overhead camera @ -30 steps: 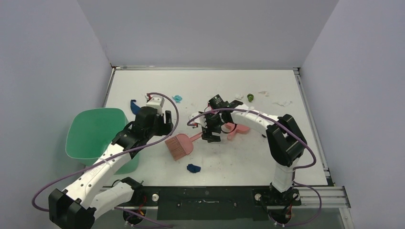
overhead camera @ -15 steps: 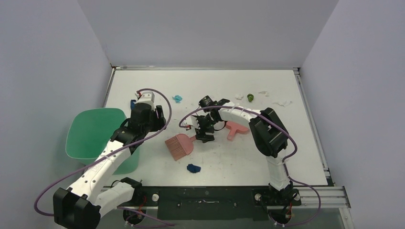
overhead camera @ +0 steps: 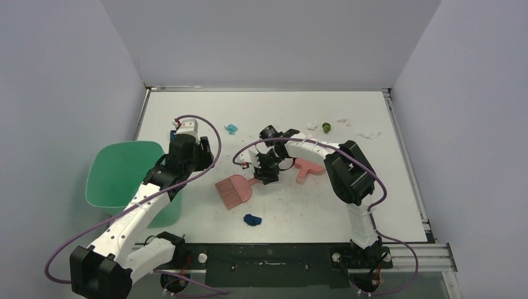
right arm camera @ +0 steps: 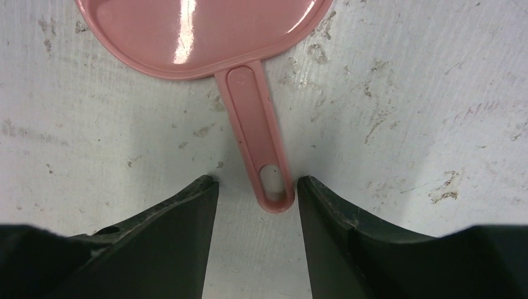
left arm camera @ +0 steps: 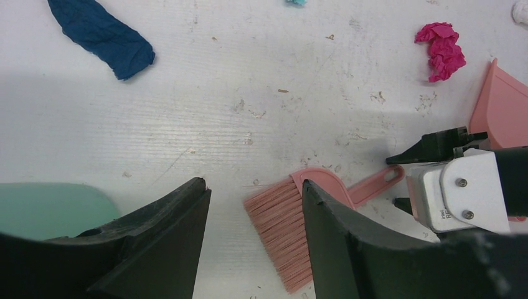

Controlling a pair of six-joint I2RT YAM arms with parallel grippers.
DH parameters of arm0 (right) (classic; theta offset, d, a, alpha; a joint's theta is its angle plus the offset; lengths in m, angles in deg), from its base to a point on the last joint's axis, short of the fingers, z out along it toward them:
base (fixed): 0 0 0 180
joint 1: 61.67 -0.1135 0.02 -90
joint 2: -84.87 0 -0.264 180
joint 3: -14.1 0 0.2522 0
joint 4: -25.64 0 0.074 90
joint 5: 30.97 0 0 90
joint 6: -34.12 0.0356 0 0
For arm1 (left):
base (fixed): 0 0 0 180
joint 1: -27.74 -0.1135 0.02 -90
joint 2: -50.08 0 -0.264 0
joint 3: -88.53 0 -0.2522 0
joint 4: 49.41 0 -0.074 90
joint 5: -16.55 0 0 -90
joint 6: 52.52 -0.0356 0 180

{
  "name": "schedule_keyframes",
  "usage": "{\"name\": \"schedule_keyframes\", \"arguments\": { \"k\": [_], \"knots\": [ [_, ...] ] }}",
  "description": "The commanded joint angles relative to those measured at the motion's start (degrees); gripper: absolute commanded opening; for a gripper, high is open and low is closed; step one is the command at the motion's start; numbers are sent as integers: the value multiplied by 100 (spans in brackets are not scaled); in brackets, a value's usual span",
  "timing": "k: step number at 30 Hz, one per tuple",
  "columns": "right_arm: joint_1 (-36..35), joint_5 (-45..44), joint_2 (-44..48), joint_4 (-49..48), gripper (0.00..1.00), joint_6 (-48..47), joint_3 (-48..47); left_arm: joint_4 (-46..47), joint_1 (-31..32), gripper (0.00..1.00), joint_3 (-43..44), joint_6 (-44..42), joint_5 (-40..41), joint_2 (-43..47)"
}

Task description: Sweep away the paper scraps from the table

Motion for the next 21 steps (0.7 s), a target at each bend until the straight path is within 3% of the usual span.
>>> {"name": "schedule_keyframes", "arguments": {
  "k": [1, 5, 7, 14, 21],
  "knots": [
    [-53, -49, 229, -553, 50, 557, 491, 243, -38, 54, 75, 64, -22, 41],
    [-53, -138, 570, -772, 28, 667, 947, 279, -34, 54, 65, 56, -113, 8],
    [-53, -164, 793, -796, 23, 659, 1178, 296, -37, 54, 76, 38, -225, -77],
    [9, -266, 1857, -908, 15, 630, 1990, 284, -59, 59, 181, 55, -538, -409],
    [409, 343, 2500, -639, 8, 785, 2200, 670, -64, 63, 83, -41, -1641, -649]
  ]
}}
